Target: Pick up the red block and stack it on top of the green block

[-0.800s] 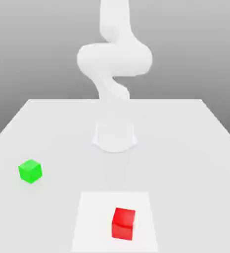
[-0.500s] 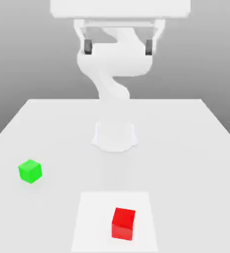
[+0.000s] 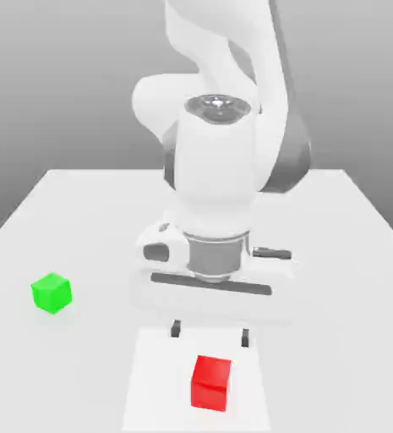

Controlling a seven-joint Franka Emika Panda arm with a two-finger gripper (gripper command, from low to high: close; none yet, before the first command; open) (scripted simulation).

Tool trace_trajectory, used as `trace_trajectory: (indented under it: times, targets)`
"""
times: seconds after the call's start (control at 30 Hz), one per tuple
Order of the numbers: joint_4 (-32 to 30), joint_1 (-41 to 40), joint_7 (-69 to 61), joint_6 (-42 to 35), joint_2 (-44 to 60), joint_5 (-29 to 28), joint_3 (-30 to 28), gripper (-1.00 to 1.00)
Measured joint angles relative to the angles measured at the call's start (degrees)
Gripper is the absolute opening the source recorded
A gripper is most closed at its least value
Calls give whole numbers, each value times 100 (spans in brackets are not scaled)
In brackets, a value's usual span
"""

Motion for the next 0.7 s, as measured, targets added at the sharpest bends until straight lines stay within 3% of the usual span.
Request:
trace_trajectory:
  times: [0.13, 0.17, 0.4, 0.57, 0.7]
  targets:
    - [102, 115, 144, 681, 834, -176, -152, 0]
    - [118, 140, 163, 776, 946, -200, -181, -100]
    - [115, 121, 175, 763, 926, -213, -163, -100]
    - [-26, 32, -6, -4, 17, 30, -25, -100]
    - [-398, -758, -120, -229, -583, -158, -609, -100]
